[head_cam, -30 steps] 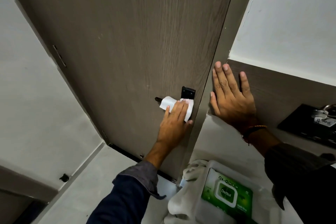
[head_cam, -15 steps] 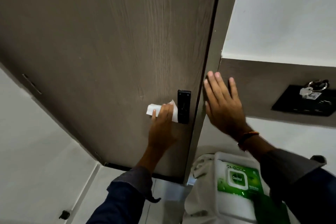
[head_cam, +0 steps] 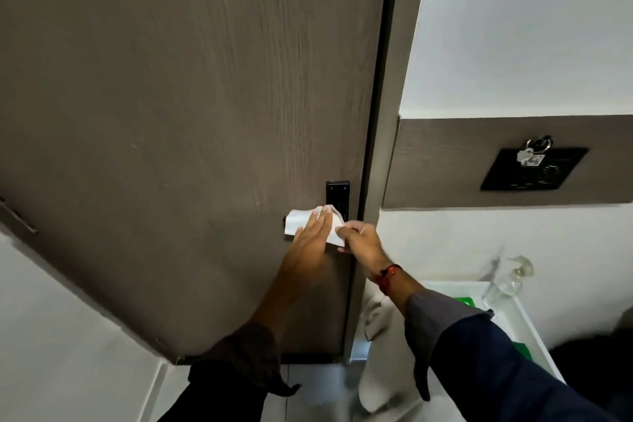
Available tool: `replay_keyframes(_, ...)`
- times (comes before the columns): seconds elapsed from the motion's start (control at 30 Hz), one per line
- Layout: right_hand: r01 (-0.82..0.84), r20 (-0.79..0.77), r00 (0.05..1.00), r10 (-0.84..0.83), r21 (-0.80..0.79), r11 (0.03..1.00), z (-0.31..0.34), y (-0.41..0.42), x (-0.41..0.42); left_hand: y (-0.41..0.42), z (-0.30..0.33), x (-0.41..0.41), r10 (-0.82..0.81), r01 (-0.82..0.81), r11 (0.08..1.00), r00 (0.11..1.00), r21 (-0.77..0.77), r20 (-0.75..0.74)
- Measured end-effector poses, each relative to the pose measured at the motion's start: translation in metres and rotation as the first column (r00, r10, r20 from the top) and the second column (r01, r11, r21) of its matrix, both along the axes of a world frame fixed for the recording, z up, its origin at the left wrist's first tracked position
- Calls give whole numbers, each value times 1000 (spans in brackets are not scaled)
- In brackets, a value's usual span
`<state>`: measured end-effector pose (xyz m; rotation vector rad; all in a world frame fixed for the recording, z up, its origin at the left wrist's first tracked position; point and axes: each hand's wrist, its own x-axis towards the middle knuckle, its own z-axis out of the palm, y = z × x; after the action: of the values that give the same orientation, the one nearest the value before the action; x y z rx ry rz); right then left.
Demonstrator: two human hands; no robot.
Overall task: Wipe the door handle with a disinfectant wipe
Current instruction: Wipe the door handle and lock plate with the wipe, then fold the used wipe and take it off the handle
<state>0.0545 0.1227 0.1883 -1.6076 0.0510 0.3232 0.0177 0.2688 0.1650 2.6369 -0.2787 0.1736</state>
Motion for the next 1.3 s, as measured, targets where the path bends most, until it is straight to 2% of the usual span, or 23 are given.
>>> replay_keyframes(0.07,-6,62,998,7,-23,1000,8,-10,-6,8,12,-5,94,-89,974,995,-209,16)
replay_keyframes(0.13,-5,61,998,4,15,1000,12,-31,-11,7,30,-5,212,-219,878,975,-426,-65)
replay_keyframes(0.17,-9,39,999,7,48,999,14,-42,-13,3,40,-3,191,-236,811,972,-535,-139)
replay_keyframes(0.23,-21,-2,1000,22,114,993,18,-66,-19,-12,51,1,-13,-198,706,956,-680,-293)
replay_keyframes(0.3,-46,-30,998,51,160,986,19,-90,-25,-30,51,1,-214,-178,682,879,-710,-426)
replay_keyframes(0.37,-61,-67,995,73,169,984,19,-113,-32,-48,40,-3,-312,-201,649,809,-734,-498)
replay_keyframes(0.43,-62,-92,993,75,130,990,15,-138,-41,-70,28,-6,-372,-216,598,778,-772,-506)
replay_keyframes(0.53,18,-151,988,4,145,989,0,-173,-49,-101,16,-11,-412,-220,541,772,-812,-484)
replay_keyframes(0.63,145,-233,967,-100,187,971,-25,-210,-62,-135,5,-17,-364,-228,476,828,-850,-426)
replay_keyframes(0.73,169,-234,967,-99,303,938,-56,-241,-77,-166,-8,-20,-239,-229,515,887,-826,-394)
replay_keyframes(0.87,120,-125,989,-84,313,942,-71,-261,-88,-199,-24,-20,-145,-273,563,897,-780,-418)
replay_keyframes(1.03,203,-35,979,-201,94,975,-76,-279,-80,-223,-43,-15,-158,-290,574,879,-766,-451)
replay_keyframes(1.13,229,-10,973,-230,-27,973,-78,-286,-73,-231,-51,-15,-125,-241,644,903,-726,-411)
replay_keyframes(1.3,150,51,989,-142,-281,948,-97,-301,-63,-248,-72,-14,-13,-221,773,932,-595,-362)
